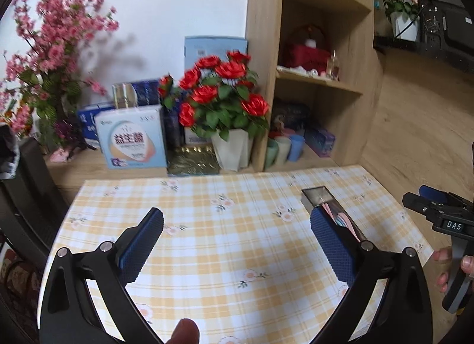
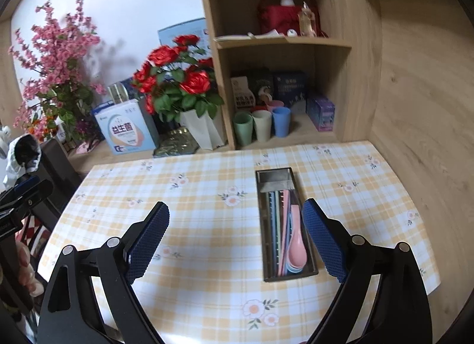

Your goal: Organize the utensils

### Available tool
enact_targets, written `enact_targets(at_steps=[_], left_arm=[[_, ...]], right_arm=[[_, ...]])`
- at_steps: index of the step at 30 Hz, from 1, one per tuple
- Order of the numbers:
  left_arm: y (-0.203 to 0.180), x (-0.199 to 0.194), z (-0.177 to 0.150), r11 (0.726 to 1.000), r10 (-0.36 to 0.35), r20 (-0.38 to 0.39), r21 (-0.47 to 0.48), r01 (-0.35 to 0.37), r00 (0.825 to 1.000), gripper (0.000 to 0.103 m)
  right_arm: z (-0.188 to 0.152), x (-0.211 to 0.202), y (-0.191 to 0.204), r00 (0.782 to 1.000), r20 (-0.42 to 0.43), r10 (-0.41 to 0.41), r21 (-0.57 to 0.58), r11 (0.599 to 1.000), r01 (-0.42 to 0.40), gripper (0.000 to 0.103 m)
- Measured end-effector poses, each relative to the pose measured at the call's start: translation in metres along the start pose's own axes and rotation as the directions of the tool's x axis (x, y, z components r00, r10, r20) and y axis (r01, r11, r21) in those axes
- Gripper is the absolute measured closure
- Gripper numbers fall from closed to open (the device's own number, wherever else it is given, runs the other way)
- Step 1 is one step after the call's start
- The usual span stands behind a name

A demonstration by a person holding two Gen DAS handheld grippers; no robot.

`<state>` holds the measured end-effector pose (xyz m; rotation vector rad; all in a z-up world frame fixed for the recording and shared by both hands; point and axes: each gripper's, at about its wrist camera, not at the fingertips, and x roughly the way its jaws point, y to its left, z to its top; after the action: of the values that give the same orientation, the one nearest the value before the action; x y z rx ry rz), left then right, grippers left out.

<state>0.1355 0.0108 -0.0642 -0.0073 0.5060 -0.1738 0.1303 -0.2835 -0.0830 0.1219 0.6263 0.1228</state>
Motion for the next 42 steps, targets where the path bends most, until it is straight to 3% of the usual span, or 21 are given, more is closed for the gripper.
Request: enact_targets(at_steps=[5,16,42], left_arm=[[0.009,-0.031,0.001,1.0,0.003,0.048,-0.006,-0.003,0.999,0.006],[0.013,-0.071,-0.007,0.996,0.085,0.093,0.027,-0.088,0.992,0.006],[0.017,-0.073,-0.012,0.995,0.092,0.084,0.022,-0.095,0.992,0.006]], right_arm=[[-0.003,-0.025,0.021,1.0,0.031,0.004,-0.025,1.0,-0.003,0.015],[-0.003,-0.061,0.045,0.995,0.1,-0.017,-0.044,0.999,0.022,0.015],[-0.004,-0.073,0.046,0.988,0.139,-0.065,-0.039,0.997,0.071,0.015]])
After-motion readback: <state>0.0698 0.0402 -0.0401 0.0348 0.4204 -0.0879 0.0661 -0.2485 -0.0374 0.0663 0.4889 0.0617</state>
